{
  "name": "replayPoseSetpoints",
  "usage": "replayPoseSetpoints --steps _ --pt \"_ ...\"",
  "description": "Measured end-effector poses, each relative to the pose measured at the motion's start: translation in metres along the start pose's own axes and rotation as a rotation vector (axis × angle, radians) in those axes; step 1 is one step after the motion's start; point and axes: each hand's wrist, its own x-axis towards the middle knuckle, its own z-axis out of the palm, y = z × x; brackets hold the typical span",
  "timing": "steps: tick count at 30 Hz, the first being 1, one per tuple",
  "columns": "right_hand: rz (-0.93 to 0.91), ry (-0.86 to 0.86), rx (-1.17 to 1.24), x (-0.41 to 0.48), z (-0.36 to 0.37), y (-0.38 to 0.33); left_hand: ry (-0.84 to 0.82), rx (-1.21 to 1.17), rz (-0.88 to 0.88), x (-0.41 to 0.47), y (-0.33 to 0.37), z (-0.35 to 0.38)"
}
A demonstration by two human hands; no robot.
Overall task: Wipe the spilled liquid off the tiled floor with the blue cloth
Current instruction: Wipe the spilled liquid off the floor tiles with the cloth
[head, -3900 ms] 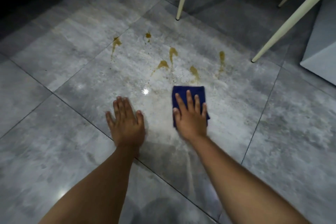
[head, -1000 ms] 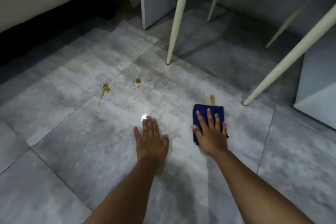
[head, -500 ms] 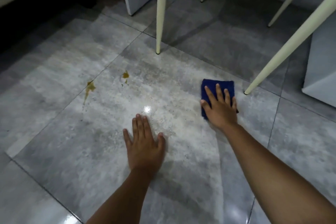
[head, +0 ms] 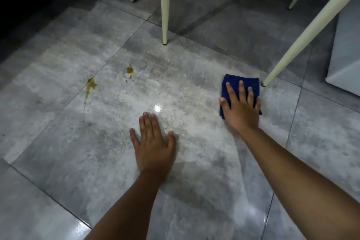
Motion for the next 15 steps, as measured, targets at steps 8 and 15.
replayPoseSetpoints --steps 8,15 --pt "-0.140 0.021 -0.057 -0.095 0.024 -0.036 0.005 0.022 -0.007 0.000 -0.001 0.001" --pt "0.052 0.063 -0.042 -0.064 0.006 0.041 0.016 0.010 -0.031 0.002 0.000 0.008"
